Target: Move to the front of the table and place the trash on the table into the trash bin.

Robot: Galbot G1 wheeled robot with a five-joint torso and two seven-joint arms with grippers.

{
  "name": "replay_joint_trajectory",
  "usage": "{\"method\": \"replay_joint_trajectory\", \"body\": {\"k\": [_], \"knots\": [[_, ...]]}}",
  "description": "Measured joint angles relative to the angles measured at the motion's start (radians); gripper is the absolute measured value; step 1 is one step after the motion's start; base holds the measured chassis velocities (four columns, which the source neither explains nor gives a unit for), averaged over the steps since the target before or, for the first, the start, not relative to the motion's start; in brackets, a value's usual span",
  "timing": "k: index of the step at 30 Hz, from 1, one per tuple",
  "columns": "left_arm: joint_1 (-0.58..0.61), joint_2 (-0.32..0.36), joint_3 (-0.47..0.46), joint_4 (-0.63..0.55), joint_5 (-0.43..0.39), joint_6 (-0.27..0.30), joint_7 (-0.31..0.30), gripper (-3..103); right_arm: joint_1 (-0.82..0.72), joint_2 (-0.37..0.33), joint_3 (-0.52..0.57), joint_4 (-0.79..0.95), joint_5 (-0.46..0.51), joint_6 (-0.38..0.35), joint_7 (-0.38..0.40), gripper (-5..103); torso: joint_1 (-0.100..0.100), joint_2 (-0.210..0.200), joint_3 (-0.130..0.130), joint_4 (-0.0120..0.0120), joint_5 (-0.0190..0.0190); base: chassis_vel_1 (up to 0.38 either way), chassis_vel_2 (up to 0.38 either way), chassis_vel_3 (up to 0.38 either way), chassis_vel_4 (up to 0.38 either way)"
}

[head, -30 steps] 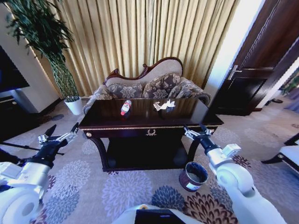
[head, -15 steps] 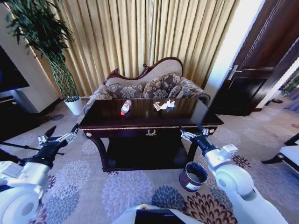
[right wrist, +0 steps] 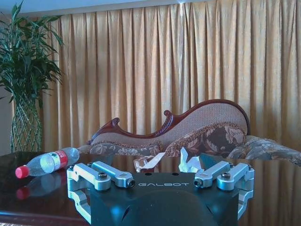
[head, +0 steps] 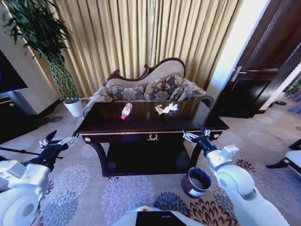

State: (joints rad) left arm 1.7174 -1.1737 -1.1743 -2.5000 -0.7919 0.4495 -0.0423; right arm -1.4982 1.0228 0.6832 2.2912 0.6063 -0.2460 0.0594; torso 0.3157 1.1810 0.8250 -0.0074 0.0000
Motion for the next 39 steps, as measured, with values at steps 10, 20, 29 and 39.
{"method": "replay_joint_trajectory", "body": {"k": [10, 20, 29, 39], "knots": [[-0.002, -0.001, 0.005, 0.000, 0.000, -0.003, 0.003, 100, 0.016, -0.001, -0.006, -0.015, -0.001, 0.000, -0.002, 100, 0.000, 0.000, 0.000, 0.0000, 0.0000, -0.053, 0.052, 0.046, -0.041], [-0.003, -0.004, 0.008, 0.000, 0.000, -0.004, 0.011, 100, 0.029, 0.002, -0.017, -0.035, -0.004, 0.002, -0.005, 100, 0.000, 0.000, 0.000, 0.0000, 0.0000, -0.068, 0.077, 0.077, -0.081], [-0.004, -0.006, 0.011, 0.000, 0.000, -0.009, 0.011, 100, 0.034, -0.001, -0.021, -0.046, -0.015, 0.005, -0.006, 100, 0.000, 0.000, 0.000, 0.0000, 0.0001, -0.104, 0.094, 0.105, -0.087], [0.010, -0.009, 0.003, 0.000, 0.001, -0.050, 0.007, 100, 0.166, -0.083, -0.065, -0.110, 0.160, -0.065, 0.061, 100, 0.000, 0.000, 0.000, -0.0002, 0.0000, -0.009, 0.009, 0.004, -0.011]]}}
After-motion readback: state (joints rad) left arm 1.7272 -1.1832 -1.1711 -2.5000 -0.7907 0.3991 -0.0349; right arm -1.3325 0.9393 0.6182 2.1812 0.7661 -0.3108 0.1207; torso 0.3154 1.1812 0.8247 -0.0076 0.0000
